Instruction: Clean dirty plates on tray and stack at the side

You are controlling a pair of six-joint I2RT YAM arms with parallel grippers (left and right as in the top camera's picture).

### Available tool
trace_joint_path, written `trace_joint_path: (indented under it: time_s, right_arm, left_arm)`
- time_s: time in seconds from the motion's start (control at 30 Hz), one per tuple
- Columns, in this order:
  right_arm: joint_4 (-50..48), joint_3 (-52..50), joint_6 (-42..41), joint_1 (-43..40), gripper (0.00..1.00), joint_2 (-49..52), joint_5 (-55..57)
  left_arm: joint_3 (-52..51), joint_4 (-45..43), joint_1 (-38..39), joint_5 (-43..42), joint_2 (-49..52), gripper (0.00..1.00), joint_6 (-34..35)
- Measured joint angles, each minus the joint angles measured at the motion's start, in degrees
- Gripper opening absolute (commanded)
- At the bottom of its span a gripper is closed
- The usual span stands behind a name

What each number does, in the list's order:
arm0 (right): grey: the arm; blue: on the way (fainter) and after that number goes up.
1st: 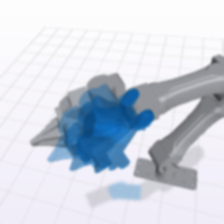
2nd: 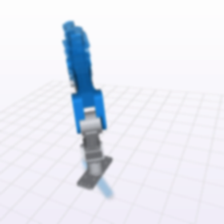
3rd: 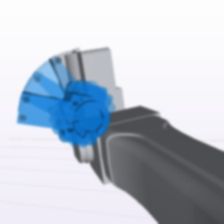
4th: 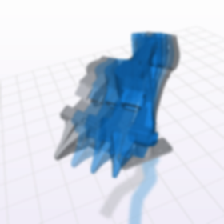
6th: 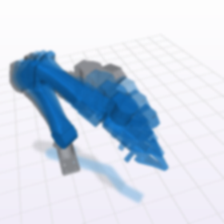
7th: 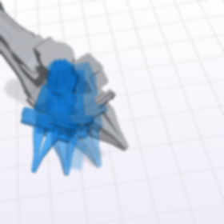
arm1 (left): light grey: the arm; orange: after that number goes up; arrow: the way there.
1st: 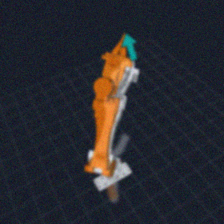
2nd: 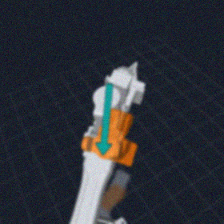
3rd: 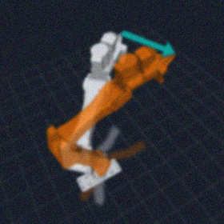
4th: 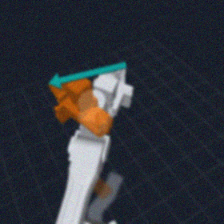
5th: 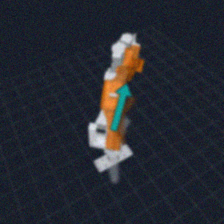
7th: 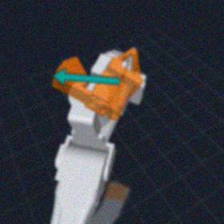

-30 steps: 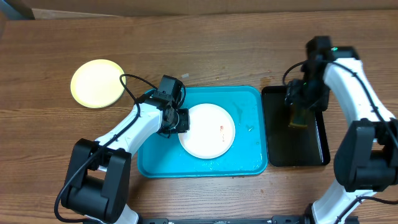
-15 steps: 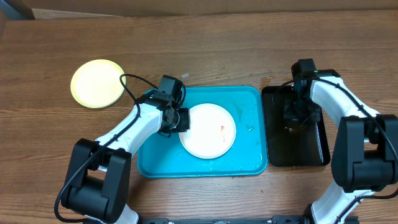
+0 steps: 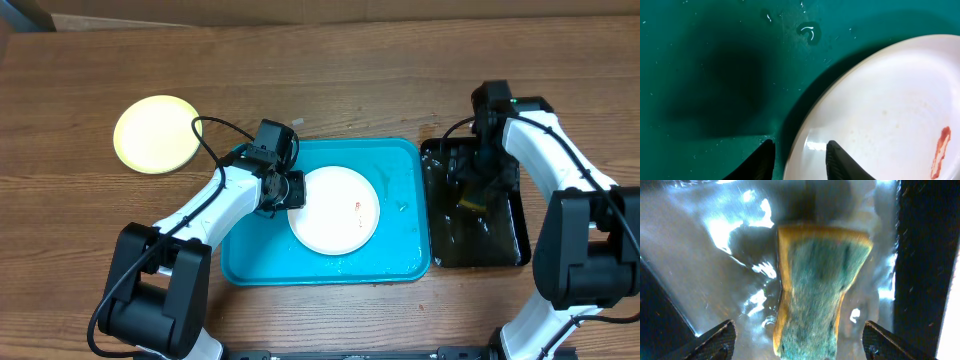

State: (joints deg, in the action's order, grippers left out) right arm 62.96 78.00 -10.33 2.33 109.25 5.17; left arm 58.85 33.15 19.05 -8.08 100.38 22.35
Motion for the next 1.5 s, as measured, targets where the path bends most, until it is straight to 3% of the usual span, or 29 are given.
trace_joint_path:
  time_s: [0.1,0.17,0.3,0.33,0.37,0.43,0.47,0.5,0.77,0.9,1.5]
  right_arm:
    - [-1.70,-0.15,-0.13,-0.90,0.82,-0.02,0.22]
    - [-3.58,-0.81,-0.13,-1.68,0.75,-0.04,0.26]
    - [-7.82,-3.85,-0.22,-2.40,0.16,-0.07,-1.46]
    - [-8.76,-4.72,-0.15,-2.38,0.12,-0.07,-2.56]
    - [-9.20,-5.22,-0.15,-2.29,0.13,-0.07,-3.06]
    - [-9.81,-6.08,-0.20,-2.21,0.42,-0.09,-4.15]
    - [-9.90,-6.23,-0.37,-2.19,0.50,-0.13,-4.76]
    - [-10.08,-6.32,-0.24,-2.14,0.52,-0.13,-5.11]
    - [-11.52,-6.54,-0.13,-1.79,0.50,-0.13,-6.40]
    - [-11.93,-6.29,-0.11,-1.81,0.40,-0.13,-6.82]
    - [-8.33,-1.40,-0.09,-1.16,0.57,-0.13,-9.18]
  left_arm:
    - [0.00,0.02,0.00,0.20,0.00,0.35,0.00]
    - [-0.02,-0.02,0.00,0.20,0.00,0.34,0.00]
    - [-0.02,-0.02,0.00,0.22,0.00,0.33,0.00]
    - [-0.02,-0.02,0.00,0.22,0.00,0.33,0.00]
    - [-0.02,-0.02,0.00,0.22,0.00,0.33,0.00]
    - [-0.02,-0.02,0.00,0.22,0.00,0.33,0.00]
    - [-0.02,-0.02,0.00,0.22,0.00,0.33,0.00]
    - [-0.02,-0.02,0.00,0.22,0.00,0.33,0.00]
    - [-0.02,-0.20,0.00,0.22,0.00,0.29,0.00]
    - [-0.02,-0.20,0.00,0.22,0.00,0.29,0.02]
    - [-0.35,-0.22,0.00,0.22,0.00,0.30,0.02]
